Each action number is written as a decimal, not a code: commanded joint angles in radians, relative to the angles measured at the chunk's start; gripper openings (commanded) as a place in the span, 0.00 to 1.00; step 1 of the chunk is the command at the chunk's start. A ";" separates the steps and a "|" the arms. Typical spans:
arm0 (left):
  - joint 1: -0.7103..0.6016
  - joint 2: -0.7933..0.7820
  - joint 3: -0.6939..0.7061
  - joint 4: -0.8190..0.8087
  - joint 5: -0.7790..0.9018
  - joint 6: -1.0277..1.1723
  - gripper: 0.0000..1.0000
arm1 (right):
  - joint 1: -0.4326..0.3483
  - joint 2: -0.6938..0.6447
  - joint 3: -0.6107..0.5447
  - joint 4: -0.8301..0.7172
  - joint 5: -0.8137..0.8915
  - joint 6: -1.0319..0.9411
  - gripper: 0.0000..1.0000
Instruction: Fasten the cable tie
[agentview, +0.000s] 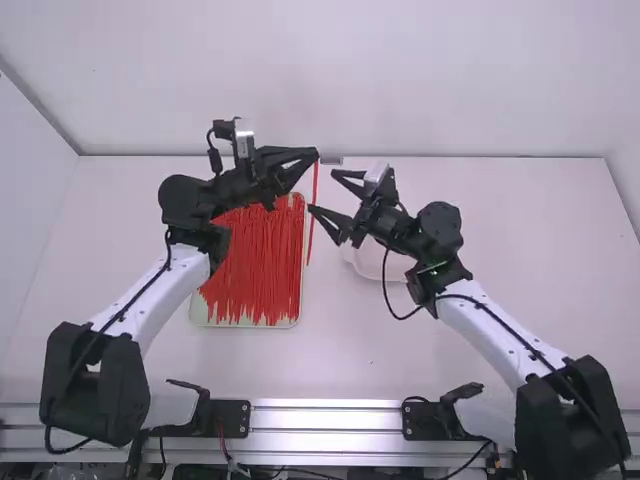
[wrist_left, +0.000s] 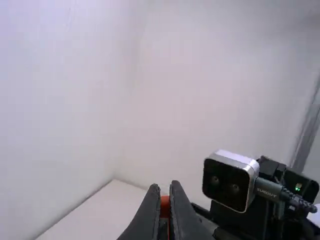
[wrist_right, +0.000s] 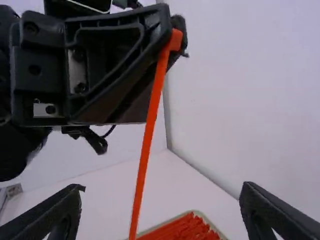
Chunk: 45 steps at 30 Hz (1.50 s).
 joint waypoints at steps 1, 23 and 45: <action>-0.010 0.004 -0.007 0.006 0.012 -0.047 0.02 | -0.002 0.028 0.034 0.043 0.008 0.048 0.77; -0.047 0.014 -0.007 0.026 -0.026 -0.056 0.02 | -0.028 0.092 0.035 0.180 -0.101 0.111 0.27; -0.042 0.045 -0.007 0.029 -0.049 -0.051 0.33 | -0.079 0.092 0.035 0.183 -0.173 0.147 0.00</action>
